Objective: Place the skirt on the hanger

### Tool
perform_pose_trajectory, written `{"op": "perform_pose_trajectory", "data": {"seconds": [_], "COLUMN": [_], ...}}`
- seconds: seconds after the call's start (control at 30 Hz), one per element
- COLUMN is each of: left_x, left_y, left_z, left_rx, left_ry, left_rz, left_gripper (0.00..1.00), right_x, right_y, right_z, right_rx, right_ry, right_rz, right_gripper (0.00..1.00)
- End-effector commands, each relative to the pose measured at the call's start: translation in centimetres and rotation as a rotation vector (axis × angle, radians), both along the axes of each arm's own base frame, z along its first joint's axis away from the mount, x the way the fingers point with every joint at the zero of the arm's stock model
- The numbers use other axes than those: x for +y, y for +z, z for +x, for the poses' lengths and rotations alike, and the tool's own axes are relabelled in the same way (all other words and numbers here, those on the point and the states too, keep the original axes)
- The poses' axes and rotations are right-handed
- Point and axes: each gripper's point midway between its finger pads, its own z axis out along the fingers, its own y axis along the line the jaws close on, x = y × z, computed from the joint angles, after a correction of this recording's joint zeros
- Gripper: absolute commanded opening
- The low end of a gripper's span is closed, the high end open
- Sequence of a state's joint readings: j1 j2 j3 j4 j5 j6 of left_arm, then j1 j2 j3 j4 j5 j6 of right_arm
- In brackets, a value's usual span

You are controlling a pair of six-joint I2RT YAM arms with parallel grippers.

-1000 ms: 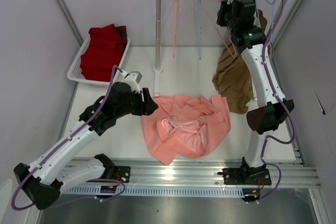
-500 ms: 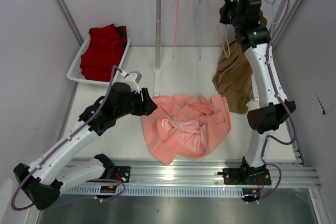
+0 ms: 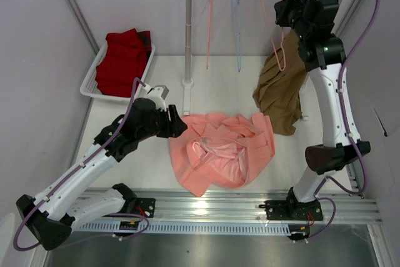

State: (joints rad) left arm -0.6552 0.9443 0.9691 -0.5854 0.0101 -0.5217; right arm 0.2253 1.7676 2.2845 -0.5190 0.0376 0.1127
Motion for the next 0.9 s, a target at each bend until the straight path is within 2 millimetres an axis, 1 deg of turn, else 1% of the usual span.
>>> {"op": "perform_pose_trajectory", "data": {"seconds": [0.0,0.1,0.13,0.17,0.2,0.23,0.27,0.3,0.33,0.37,0.43,0.47,0.5,0.57,0.6,0.63,0.67,0.7,0.77,0.8,0.87], "left_x": [-0.5,-0.6,-0.7,-0.8,-0.7,-0.8,-0.8,-0.8,-0.8,-0.9,-1.2,-1.2,-1.3,-1.1,-1.3,-1.4,-1.6,-1.6,-1.9,-2.0,-2.2], "left_y": [1.2,1.1,1.0,1.1,1.1,0.8,0.4,0.4,-0.4,-0.5,-1.2,-2.1,-2.3,-4.3,-4.4,-5.5,-5.5,-6.5,-7.1,-7.6,-7.9], "left_z": [0.5,0.5,0.6,0.6,0.6,0.5,0.5,0.5,0.3,0.4,0.0,-0.3,-0.5,-1.2,-1.3,-1.8,-2.0,-2.3,-2.7,-2.8,-2.8], "left_rx": [-0.049,-0.046,-0.043,-0.044,-0.044,-0.039,-0.032,-0.033,-0.017,-0.016,0.005,0.022,0.027,0.067,0.068,0.089,0.092,0.106,0.119,0.13,0.13], "left_ry": [-0.011,-0.015,-0.017,-0.02,-0.019,-0.021,-0.024,-0.025,-0.028,-0.031,-0.046,-0.05,-0.056,-0.059,-0.063,-0.069,-0.074,-0.074,-0.075,-0.074,-0.065], "left_rz": [-0.024,-0.025,-0.023,-0.024,-0.022,-0.019,-0.015,-0.017,-0.01,-0.014,-0.018,-0.017,-0.021,-0.006,-0.012,-0.006,-0.008,-0.001,0.004,0.011,0.012], "left_gripper": [0.58,0.58,0.58,0.58,0.58,0.59,0.59,0.59,0.58,0.58,0.55,0.54,0.53,0.51,0.5,0.48,0.48,0.46,0.45,0.45,0.44], "right_x": [-0.5,-1.0,-1.3,-1.3,-1.5,-1.1,-1.4,-1.3,-0.6,-0.3,0.6,1.5,2.0,3.4,3.6,4.0,4.0,4.3,4.4,4.3,4.5], "right_y": [3.6,2.4,1.5,1.0,0.1,-2.9,-2.0,-3.1,-3.9,-5.6,-7.9,-9.7,-11.0,-12.5,-14.0,-15.2,-15.2,-16.0,-16.7,-17.5,-18.0], "right_z": [-3.9,-6.1,-7.6,-8.5,-9.6,-10.2,-13.2,-14.6,-16.2,-18.8,-21.7,-24.2,-25.6,-28.6,-30.5,-32.4,-32.5,-34.1,-35.2,-35.9,-36.7], "right_rx": [-0.069,-0.017,0.007,0.023,0.053,0.127,0.106,0.136,0.158,0.192,0.257,0.305,0.354,0.406,0.448,0.485,0.486,0.515,0.538,0.565,0.587], "right_ry": [0.013,0.011,0.016,0.022,0.022,0.053,0.073,0.09,0.149,0.185,0.253,0.328,0.365,0.475,0.494,0.535,0.54,0.578,0.598,0.599,0.622], "right_rz": [0.043,0.047,0.048,0.057,0.058,0.056,0.084,0.098,0.115,0.147,0.182,0.22,0.241,0.281,0.311,0.332,0.331,0.35,0.357,0.357,0.352], "right_gripper": [0.0,0.0,0.0,0.0,0.0,0.0,0.0,0.0,0.0,0.0,0.0,0.0,0.0,0.0,0.0,0.0,0.0,0.0,0.0,0.0,0.0]}}
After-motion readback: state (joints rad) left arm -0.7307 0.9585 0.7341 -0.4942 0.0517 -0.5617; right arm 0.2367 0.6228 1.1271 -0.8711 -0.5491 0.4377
